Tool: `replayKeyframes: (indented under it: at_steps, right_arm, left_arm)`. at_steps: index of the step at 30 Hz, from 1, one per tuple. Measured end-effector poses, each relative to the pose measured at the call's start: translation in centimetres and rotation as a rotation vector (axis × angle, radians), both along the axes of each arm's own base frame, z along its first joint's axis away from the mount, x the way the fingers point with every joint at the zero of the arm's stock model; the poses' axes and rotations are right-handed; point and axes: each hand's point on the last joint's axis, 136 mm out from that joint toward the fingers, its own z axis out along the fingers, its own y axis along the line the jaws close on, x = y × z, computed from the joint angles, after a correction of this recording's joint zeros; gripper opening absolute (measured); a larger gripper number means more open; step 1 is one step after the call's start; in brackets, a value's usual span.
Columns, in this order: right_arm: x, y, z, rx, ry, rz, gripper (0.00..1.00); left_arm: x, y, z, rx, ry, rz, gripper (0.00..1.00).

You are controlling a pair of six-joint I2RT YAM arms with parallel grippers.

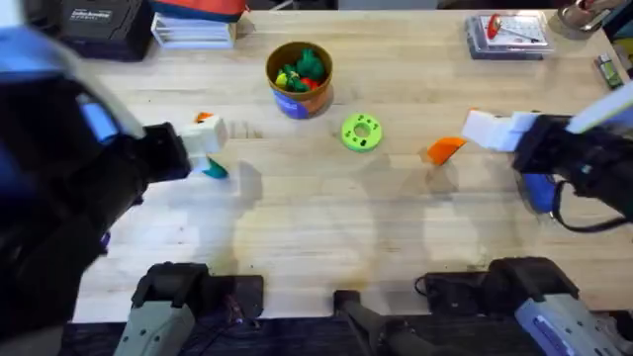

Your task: Pick up the gripper from the table and insert it into the empty holder that is missing its gripper. Then pick up a screw, insert it into the mounting hole, and use the screwdriver to tighten it. Finally, clean up the table by picking up the vegetable and placing it into the bucket.

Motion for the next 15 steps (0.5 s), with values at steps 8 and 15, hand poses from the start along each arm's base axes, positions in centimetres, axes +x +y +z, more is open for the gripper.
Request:
replayKeyframes:
  at_steps: [8, 15]
  right_arm:
    - [0.5, 0.2, -1.5, 0.008, 0.070, 0.005, 0.993]
    - [0.5, 0.2, -1.5, 0.010, 0.068, 0.008, 0.994]
  left_arm:
    - [1.6, -0.4, -3.7, -0.020, 0.167, -0.009, 0.986]
    - [2.8, -1.1, -2.9, -0.043, 0.114, -0.043, 0.131]
